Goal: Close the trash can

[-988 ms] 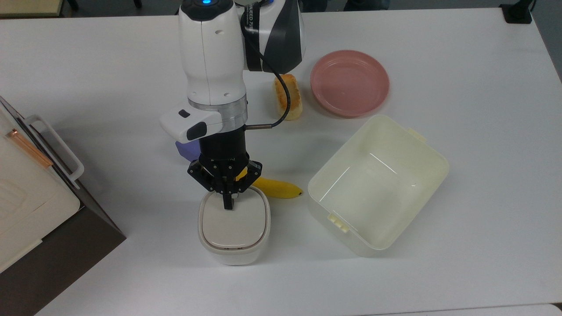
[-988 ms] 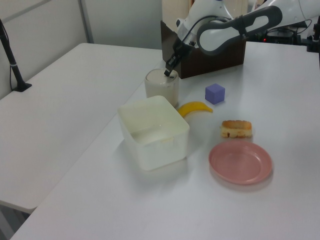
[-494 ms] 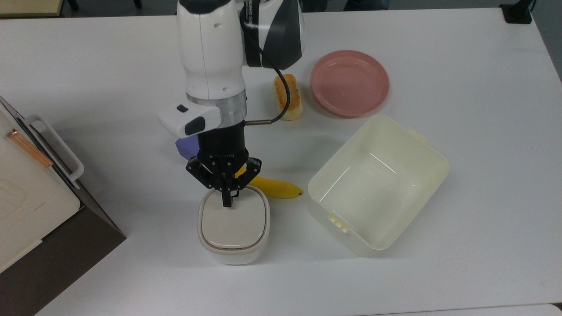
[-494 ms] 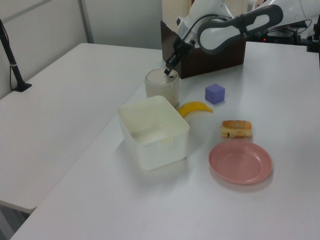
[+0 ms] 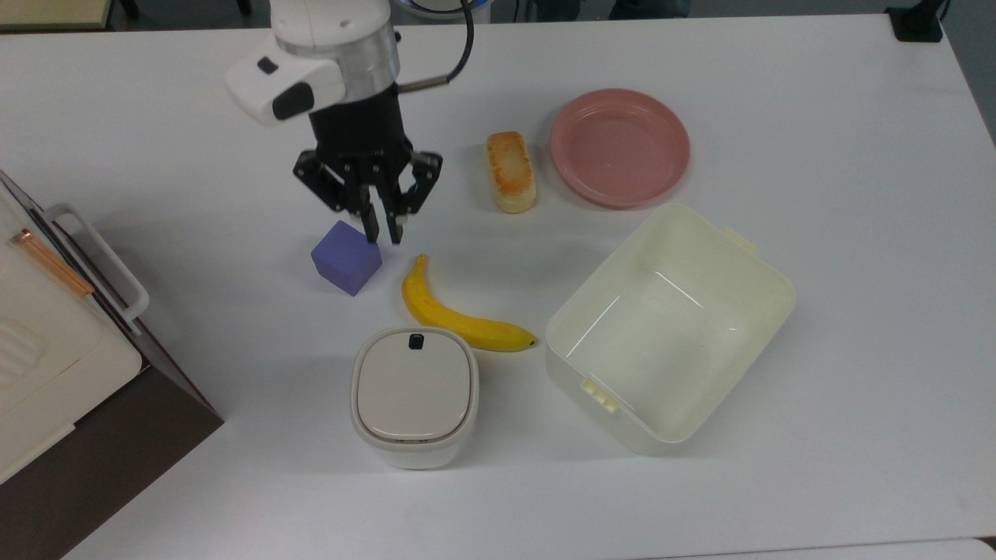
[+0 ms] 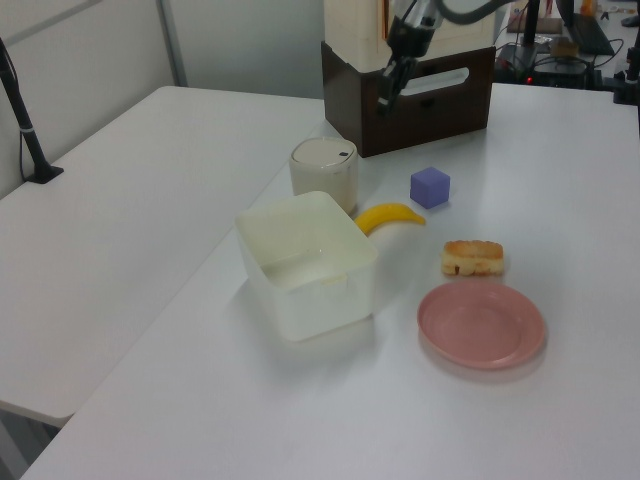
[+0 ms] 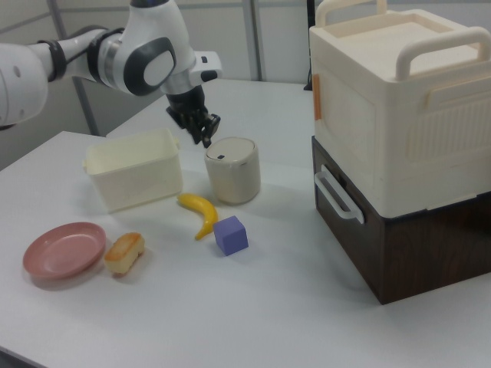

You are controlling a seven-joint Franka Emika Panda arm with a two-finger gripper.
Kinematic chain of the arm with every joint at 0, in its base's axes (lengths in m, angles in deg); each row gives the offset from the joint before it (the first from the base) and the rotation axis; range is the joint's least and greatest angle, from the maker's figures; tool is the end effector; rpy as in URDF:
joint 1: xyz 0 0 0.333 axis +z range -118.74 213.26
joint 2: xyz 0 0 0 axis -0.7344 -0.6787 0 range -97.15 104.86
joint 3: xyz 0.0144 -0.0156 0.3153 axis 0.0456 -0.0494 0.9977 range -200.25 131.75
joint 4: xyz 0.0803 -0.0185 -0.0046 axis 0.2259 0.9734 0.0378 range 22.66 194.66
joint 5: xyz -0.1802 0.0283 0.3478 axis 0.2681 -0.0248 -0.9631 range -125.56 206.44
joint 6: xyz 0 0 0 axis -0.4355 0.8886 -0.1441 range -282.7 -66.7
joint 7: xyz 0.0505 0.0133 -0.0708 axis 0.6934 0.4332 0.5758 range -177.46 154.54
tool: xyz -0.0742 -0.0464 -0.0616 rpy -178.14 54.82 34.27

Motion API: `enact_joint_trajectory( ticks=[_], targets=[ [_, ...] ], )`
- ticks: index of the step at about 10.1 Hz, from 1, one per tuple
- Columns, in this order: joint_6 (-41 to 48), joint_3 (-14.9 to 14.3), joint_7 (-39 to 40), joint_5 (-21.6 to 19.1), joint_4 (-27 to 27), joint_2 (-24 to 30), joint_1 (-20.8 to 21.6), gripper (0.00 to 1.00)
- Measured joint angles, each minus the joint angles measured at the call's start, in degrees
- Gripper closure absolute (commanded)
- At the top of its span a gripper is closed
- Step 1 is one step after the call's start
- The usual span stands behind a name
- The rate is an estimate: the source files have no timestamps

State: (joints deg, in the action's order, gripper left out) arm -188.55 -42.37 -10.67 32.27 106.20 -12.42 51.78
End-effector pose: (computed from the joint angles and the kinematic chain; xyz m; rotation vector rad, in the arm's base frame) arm 0.6751 -0.0243 0.5269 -3.0212 0.1390 -0.4627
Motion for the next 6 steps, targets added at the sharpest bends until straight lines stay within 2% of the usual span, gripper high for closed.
enact_joint_trajectory(
  ticks=[2,4,6],
  targets=[
    [10.47,0.03,0.03,0.16,0.23,3.05,-0.89,0.00],
    [21.15,0.08,0.57,2.13,0.26,8.12,-2.67,0.00],
    [27.88,0.43,0.78,9.02,0.52,11.53,-2.83,0.00]
  ],
)
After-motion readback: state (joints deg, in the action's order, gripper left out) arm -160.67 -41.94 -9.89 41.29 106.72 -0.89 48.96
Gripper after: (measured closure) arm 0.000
